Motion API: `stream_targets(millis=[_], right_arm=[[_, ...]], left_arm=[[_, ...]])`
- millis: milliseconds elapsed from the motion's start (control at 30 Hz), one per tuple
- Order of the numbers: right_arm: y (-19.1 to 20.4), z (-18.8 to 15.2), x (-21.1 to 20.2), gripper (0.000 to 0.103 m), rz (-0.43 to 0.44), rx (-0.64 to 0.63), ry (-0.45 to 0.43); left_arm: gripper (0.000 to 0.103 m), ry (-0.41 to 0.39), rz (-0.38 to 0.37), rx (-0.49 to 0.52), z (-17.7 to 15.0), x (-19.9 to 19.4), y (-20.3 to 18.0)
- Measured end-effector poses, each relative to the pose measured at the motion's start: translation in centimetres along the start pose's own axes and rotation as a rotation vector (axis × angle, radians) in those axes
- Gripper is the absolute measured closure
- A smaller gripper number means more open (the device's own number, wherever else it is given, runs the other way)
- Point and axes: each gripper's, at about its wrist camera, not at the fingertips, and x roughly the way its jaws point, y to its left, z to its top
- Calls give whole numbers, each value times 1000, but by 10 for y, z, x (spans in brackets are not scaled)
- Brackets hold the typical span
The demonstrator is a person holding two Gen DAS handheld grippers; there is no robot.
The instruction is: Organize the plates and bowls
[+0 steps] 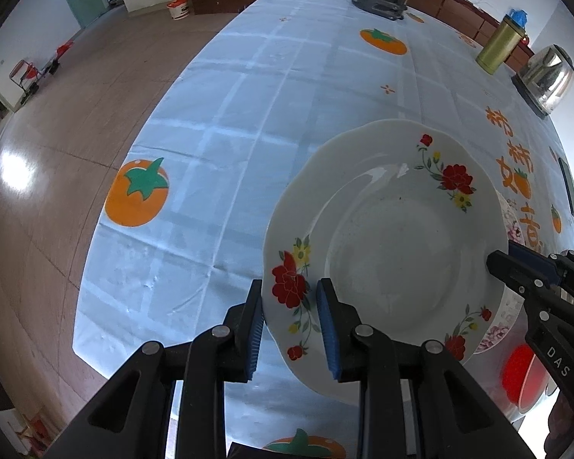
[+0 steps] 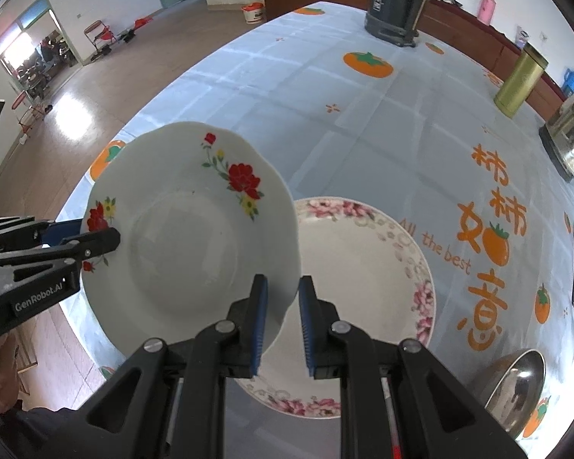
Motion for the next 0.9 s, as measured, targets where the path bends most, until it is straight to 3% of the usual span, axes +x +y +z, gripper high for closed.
stream_targets(millis=[900], right_arm=[[-37,-24,-12,86,-27,69,-7]], left_arm=[[73,3,-15,73,-3,0,-45]])
